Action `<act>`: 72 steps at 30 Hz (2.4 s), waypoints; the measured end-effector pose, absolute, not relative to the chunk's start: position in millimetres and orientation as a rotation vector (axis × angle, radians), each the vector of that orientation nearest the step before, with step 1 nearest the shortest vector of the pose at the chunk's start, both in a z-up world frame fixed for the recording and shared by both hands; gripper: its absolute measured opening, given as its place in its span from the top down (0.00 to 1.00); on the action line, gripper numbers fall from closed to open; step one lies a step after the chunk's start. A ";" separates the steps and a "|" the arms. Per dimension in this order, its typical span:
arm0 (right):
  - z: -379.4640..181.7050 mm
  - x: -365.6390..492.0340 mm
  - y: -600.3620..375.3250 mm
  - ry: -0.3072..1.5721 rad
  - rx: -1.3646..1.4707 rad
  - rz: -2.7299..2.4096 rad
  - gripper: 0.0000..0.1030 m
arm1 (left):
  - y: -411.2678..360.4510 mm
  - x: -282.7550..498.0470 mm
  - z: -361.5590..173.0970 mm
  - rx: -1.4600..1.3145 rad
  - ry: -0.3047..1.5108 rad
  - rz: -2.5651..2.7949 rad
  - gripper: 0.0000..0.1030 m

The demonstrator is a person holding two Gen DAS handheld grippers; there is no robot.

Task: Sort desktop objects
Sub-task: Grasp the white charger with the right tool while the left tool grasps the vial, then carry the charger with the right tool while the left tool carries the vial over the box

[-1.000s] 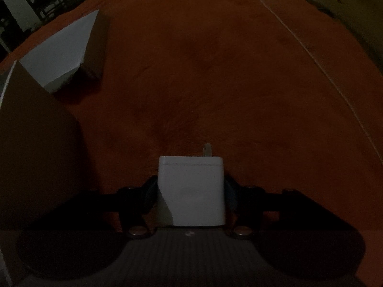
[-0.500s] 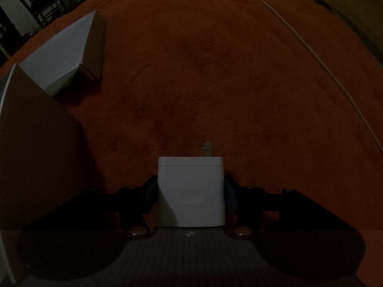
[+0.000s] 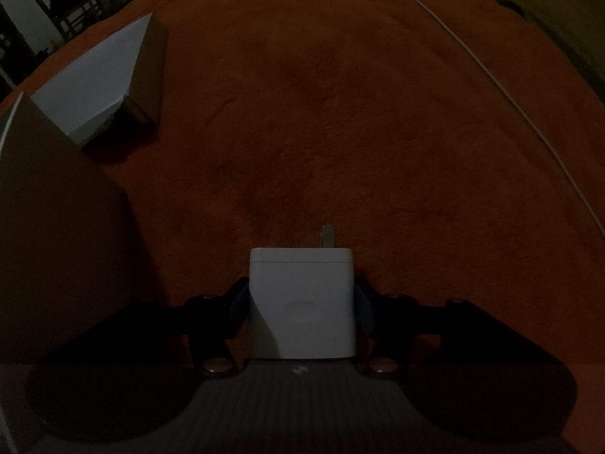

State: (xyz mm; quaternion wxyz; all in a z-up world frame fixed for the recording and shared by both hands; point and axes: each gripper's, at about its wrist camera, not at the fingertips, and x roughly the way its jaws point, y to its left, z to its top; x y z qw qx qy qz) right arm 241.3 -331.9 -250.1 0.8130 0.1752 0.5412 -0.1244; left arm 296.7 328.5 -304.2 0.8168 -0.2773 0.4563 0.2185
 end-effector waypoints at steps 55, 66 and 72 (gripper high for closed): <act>-113.7 205.4 -201.3 0.902 0.260 0.138 0.43 | 74.0 224.1 -196.6 -0.105 0.943 -0.239 0.85; -177.7 211.6 -153.0 1.053 0.183 0.189 0.43 | 61.1 215.3 -225.0 -0.037 1.030 -0.219 0.85; -195.6 215.5 -145.0 1.098 0.164 0.185 0.43 | 59.5 214.5 -229.2 -0.015 1.063 -0.214 0.85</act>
